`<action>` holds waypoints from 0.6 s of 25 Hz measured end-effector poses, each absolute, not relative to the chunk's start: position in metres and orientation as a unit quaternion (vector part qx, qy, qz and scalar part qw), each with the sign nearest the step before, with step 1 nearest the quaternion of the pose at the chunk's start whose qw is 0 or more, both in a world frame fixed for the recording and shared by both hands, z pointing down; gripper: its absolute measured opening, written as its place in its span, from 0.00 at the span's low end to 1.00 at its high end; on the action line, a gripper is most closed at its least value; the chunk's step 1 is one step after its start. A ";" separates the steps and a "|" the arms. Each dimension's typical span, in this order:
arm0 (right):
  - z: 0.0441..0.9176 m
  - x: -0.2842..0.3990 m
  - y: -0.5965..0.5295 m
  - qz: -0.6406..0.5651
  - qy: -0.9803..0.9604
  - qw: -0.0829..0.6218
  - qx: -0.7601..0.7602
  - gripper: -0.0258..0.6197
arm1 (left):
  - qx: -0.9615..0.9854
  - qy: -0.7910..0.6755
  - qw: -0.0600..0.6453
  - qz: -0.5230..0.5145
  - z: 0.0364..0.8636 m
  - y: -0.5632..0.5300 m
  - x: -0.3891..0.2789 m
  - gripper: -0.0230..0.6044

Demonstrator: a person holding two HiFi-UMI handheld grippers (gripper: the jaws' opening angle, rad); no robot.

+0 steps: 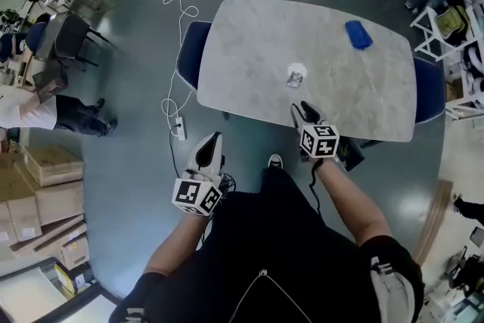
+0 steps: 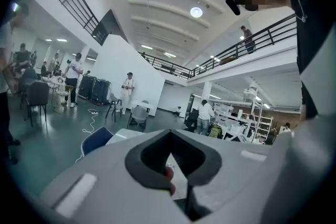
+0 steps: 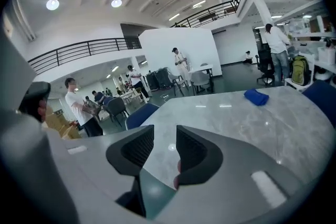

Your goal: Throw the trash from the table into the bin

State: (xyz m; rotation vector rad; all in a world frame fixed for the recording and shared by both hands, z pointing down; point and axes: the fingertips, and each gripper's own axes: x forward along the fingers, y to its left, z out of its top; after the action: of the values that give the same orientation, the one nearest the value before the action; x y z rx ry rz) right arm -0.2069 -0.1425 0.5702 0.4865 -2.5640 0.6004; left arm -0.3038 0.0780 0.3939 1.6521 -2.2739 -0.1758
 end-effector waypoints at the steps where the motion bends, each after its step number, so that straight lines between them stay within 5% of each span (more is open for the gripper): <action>1: 0.583 -0.215 -0.155 0.215 -0.929 0.239 0.181 0.29 | 0.572 -0.801 0.167 -0.060 0.399 0.076 -0.312 0.04; 15: 0.749 -0.270 -0.249 0.213 -0.874 0.362 0.244 0.34 | 0.518 -0.827 0.217 -0.028 0.432 0.105 -0.368 0.04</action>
State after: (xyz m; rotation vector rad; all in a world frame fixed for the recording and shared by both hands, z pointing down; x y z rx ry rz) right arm -0.2701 -0.2494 0.7494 0.6294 -2.2517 0.5493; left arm -0.3679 0.1049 0.4323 1.4337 -2.2908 -0.0784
